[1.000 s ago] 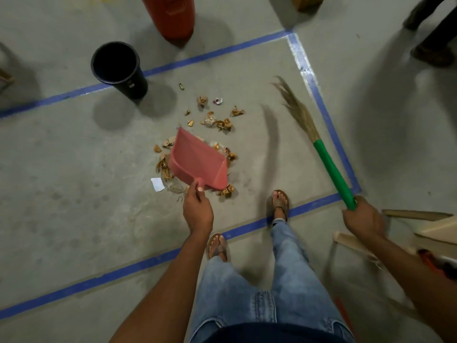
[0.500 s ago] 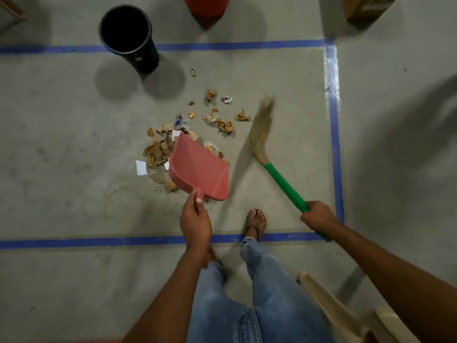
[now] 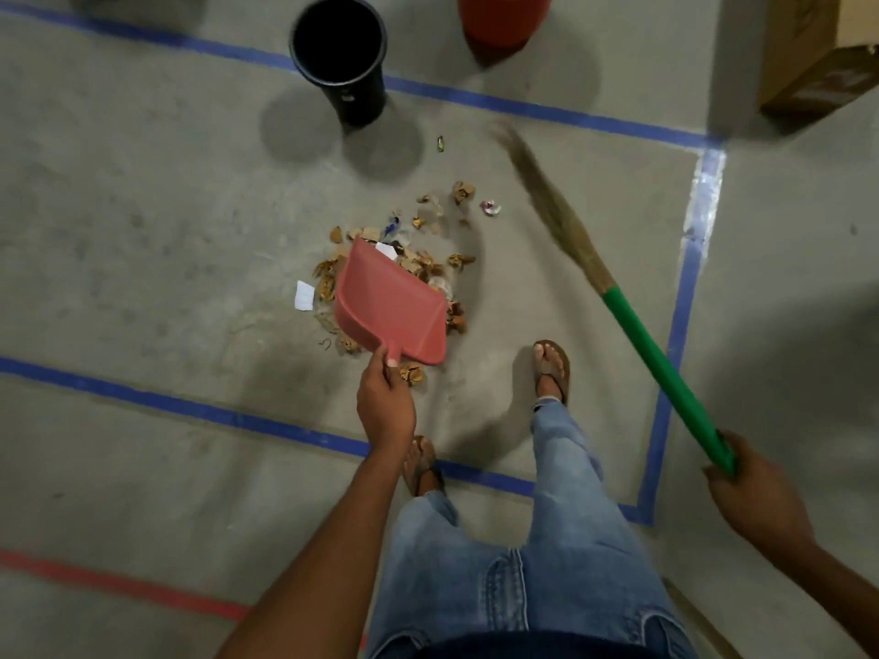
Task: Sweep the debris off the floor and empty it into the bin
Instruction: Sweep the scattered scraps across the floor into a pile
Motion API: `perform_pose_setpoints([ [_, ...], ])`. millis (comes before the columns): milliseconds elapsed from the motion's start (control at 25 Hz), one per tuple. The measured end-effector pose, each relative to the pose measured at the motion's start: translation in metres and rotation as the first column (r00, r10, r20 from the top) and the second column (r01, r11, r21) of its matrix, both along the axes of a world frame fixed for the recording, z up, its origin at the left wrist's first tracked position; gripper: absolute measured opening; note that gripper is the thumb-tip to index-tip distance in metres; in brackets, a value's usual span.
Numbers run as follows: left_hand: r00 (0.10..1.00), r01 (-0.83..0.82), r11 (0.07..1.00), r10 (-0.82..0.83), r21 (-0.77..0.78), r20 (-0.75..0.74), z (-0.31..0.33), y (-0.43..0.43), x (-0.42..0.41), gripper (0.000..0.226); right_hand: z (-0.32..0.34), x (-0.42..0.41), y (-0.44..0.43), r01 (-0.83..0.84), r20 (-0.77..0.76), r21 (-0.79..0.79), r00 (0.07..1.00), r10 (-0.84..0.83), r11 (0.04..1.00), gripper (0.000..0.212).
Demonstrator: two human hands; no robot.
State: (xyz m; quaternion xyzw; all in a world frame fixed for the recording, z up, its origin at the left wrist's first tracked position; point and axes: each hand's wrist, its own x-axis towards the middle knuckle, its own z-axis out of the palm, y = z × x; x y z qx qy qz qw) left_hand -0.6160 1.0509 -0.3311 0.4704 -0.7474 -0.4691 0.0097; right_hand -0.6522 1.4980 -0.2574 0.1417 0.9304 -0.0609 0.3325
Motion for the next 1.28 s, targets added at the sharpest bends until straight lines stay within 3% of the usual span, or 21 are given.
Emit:
perform_pose_setpoints([
  [160,0.992,-0.106,0.992,0.111,-0.069,0.062,0.003,0.029,-0.056,0.037,-0.053,-0.182,-0.029,-0.053,0.019,-0.062,0.998,0.054,0.997,0.030],
  [280,0.980,-0.154,0.983,0.165,-0.105,0.111,0.002,0.054,-0.091,0.036,-0.069,-0.256,-0.050,-0.340,0.211,-0.027,0.917,0.338,0.940,0.032],
  [360,0.967,-0.220,0.973,0.226,-0.065,0.114,0.003,0.068,-0.109,0.036,-0.056,-0.267,-0.046,-0.493,0.249,-0.027,0.839,0.483,0.870,0.040],
  [520,0.939,-0.318,0.944,0.327,-0.090,0.107,0.007,0.083,-0.131,0.036,-0.014,-0.261,0.021,-0.576,0.173,-0.041,0.800,0.574,0.816,0.057],
  [680,0.918,-0.388,0.920,0.391,-0.057,0.065,0.004,0.078,-0.137,0.036,-0.001,-0.311,0.058,-0.600,0.014,0.091,0.799,0.601,0.795,0.059],
  [800,0.896,-0.430,0.897,0.438,-0.100,0.080,0.007,0.067,-0.136,0.037,-0.020,-0.396,-0.019,-0.621,-0.022,0.170,0.774,0.633,0.765,0.052],
  [960,0.885,-0.462,0.882,0.465,-0.091,0.006,0.009,0.057,-0.115,0.040,-0.057,-0.481,-0.163,-0.669,-0.004,0.139,0.737,0.676,0.730,0.040],
  [1080,0.860,-0.506,0.859,0.510,-0.078,0.032,-0.001,0.045,-0.081,0.052,-0.063,-0.473,-0.233,-0.785,0.124,0.196,0.614,0.779,0.588,0.042],
  [1160,0.850,-0.521,0.851,0.525,-0.072,0.051,0.003,0.036,-0.058,0.048,-0.052,-0.430,-0.242,-0.856,0.151,0.182,0.511,0.846,0.484,0.047],
  [1280,0.850,-0.521,0.854,0.521,-0.020,0.077,0.008,0.014,-0.023,0.039,-0.035,-0.345,-0.209,-0.885,0.131,0.133,0.463,0.877,0.447,0.064],
])
